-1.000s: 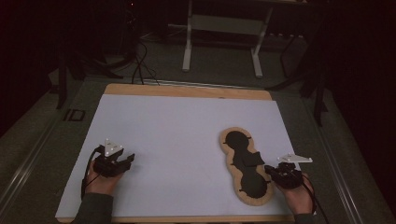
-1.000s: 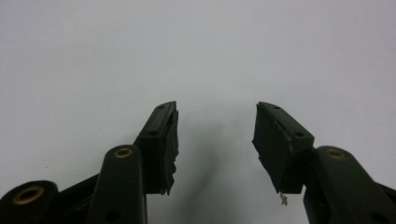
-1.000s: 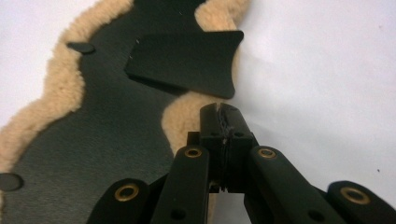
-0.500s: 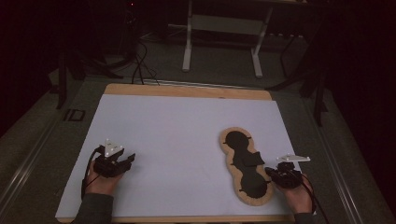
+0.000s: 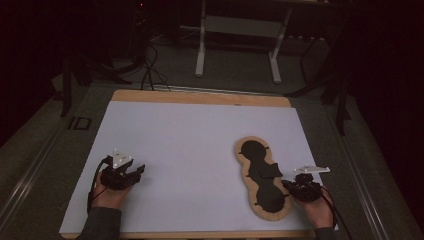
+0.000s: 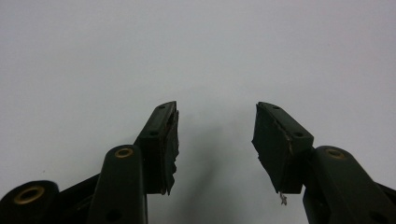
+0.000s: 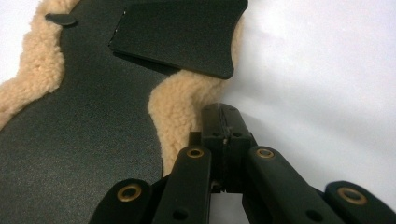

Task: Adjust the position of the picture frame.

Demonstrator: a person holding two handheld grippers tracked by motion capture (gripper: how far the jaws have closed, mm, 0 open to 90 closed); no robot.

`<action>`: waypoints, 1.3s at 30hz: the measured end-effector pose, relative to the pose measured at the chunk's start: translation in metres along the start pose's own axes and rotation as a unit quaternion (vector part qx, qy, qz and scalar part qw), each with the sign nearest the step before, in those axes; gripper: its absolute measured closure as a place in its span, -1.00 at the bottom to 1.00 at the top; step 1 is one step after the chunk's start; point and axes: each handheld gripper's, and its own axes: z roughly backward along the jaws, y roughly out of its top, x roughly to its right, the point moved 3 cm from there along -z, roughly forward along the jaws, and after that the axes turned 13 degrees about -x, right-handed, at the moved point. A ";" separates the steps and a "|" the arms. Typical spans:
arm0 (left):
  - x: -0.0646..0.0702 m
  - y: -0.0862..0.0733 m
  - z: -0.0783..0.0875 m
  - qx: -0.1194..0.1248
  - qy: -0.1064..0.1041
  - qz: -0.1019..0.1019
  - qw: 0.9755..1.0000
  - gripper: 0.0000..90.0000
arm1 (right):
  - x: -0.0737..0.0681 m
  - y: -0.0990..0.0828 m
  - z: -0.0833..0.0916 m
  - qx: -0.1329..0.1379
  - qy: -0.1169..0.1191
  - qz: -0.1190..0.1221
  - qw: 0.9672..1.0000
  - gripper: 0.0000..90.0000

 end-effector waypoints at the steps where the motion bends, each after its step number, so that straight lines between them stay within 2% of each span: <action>1: 0.000 0.000 0.000 0.001 0.000 0.000 1.000 0.12 | 0.000 0.000 0.000 0.000 0.000 0.001 1.000 1.00; 20: 0.003 0.001 0.001 0.008 0.001 -0.006 1.000 0.12 | -0.015 0.005 -0.003 -0.009 0.011 0.029 0.999 1.00; 33: 0.004 0.002 0.003 0.016 -0.002 -0.006 1.000 0.12 | -0.033 0.010 -0.007 -0.015 0.021 0.053 0.998 1.00; 39: 0.004 0.002 0.002 0.015 -0.002 -0.005 1.000 0.12 | -0.043 0.013 -0.011 -0.015 0.039 0.062 0.997 1.00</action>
